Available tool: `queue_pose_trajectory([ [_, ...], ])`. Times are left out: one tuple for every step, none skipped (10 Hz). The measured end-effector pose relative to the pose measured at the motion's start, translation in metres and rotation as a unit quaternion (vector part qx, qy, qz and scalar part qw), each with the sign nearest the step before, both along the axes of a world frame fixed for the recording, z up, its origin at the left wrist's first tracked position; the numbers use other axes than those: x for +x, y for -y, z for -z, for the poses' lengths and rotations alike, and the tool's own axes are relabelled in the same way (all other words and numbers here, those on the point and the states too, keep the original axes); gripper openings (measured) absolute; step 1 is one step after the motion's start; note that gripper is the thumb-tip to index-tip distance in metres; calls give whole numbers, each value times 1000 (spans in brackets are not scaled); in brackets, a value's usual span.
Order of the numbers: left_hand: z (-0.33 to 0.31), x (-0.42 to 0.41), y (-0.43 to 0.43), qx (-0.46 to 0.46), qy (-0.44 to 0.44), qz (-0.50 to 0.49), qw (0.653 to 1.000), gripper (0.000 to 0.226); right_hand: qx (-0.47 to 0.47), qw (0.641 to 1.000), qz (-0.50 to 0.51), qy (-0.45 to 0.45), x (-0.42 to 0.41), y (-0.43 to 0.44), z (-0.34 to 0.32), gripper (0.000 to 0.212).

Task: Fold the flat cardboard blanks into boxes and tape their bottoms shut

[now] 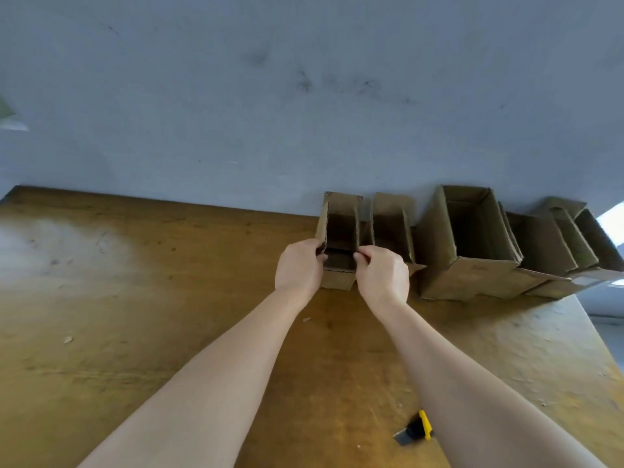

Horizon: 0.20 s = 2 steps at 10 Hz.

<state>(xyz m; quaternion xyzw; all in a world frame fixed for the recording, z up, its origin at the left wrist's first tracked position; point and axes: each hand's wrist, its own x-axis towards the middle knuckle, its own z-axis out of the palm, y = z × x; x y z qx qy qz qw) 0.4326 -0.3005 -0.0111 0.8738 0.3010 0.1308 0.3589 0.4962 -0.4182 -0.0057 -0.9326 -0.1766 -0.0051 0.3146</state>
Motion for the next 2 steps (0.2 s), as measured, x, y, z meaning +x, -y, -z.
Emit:
queue_pose_trajectory([
  [-6, -5, 2, 28, -32, 23, 999, 26, -15, 1000, -20, -14, -1, 3, -4, 28],
  [-15, -21, 0, 64, -54, 28, 996, 35, 3, 1000, -24, -10, -6, 15, -12, 27],
])
